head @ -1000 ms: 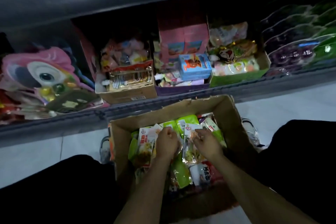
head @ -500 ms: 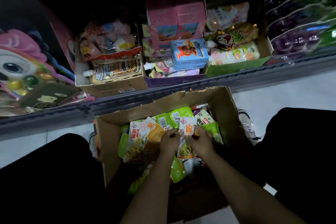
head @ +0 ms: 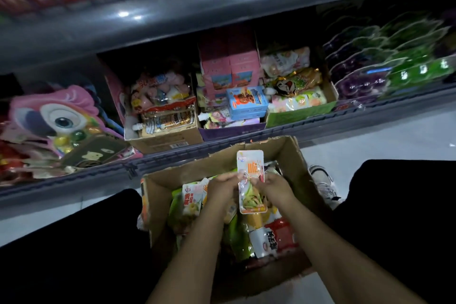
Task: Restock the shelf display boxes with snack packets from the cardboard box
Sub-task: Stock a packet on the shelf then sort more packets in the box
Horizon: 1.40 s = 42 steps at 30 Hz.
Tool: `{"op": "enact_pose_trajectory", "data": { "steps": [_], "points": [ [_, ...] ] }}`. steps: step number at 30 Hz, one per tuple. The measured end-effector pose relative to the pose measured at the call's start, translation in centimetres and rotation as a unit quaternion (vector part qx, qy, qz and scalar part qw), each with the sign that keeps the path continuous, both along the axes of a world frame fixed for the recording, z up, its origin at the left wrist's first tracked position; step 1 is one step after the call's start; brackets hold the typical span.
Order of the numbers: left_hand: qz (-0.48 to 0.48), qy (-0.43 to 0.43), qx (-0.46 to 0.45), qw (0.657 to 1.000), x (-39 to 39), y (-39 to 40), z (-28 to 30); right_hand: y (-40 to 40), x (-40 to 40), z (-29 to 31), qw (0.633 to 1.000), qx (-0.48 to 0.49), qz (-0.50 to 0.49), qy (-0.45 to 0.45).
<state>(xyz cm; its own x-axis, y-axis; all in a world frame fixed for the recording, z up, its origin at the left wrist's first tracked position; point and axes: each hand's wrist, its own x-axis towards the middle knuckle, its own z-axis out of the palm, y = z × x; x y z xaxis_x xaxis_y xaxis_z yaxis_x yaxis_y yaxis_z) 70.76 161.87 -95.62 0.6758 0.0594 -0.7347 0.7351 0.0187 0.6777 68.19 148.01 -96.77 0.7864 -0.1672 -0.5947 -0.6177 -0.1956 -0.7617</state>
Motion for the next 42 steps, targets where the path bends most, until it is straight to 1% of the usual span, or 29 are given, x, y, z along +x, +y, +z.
{"op": "enact_pose_trajectory", "data": {
  "steps": [2, 5, 9, 13, 16, 18, 20, 23, 26, 31, 34, 37, 40, 42],
  "points": [
    [-0.012, -0.021, -0.039, 0.999, 0.7, 0.1, 3.3, -0.5, 0.8, 3.3, 0.999, 0.02, 0.005, -0.037],
    [-0.019, -0.071, -0.055, 0.996, 1.6, 0.0, 8.8, -1.7, 2.0, 9.0, 0.994, 0.054, 0.008, -0.095],
    [-0.047, -0.185, -0.07, 0.979, 2.3, -0.5, 17.3, -3.4, 2.8, 18.1, 0.982, 0.095, 0.031, -0.163],
    [-0.076, -0.291, -0.075, 0.951, 2.1, -1.0, 25.8, -4.6, 3.2, 26.2, 0.963, 0.084, 0.054, -0.252],
    [-0.093, -0.328, -0.066, 0.938, 2.1, -1.6, 31.1, -5.3, 3.4, 31.0, 0.947, 0.074, 0.063, -0.306],
    [-0.106, -0.356, -0.045, 0.928, 2.6, -2.0, 33.8, -5.7, 3.6, 33.4, 0.937, 0.077, 0.057, -0.337],
    [-0.116, -0.38, -0.024, 0.917, 3.5, -2.5, 36.0, -6.0, 3.9, 35.4, 0.925, 0.054, 0.052, -0.372],
    [-0.155, -0.388, 0.002, 0.908, 5.0, -3.1, 38.8, -6.6, 5.0, 37.1, 0.904, -0.011, 0.044, -0.425],
    [-0.191, -0.394, 0.035, 0.898, 6.5, -3.9, 41.2, -7.1, 6.0, 37.4, 0.884, -0.007, 0.032, -0.467],
    [-0.202, -0.414, 0.114, 0.88, 9.2, -6.0, 44.4, -7.4, 7.9, 37.2, 0.859, -0.02, 0.009, -0.511],
    [-0.192, -0.434, 0.147, 0.868, 11.1, -7.3, 45.9, -8.0, 9.3, 37.1, 0.862, -0.004, -0.02, -0.507],
    [-0.148, -0.467, 0.175, 0.854, 13.0, -8.9, 47.0, -9.4, 10.7, 36.6, 0.868, -0.006, -0.053, -0.494],
    [-0.116, -0.491, 0.157, 0.849, 14.8, -10.7, 47.8, -10.4, 11.6, 36.1, 0.876, 0.012, -0.067, -0.478],
    [-0.101, -0.501, 0.142, 0.848, 15.8, -11.8, 48.1, -10.7, 12.0, 35.7, 0.877, -0.007, -0.061, -0.477]
  ]
}}
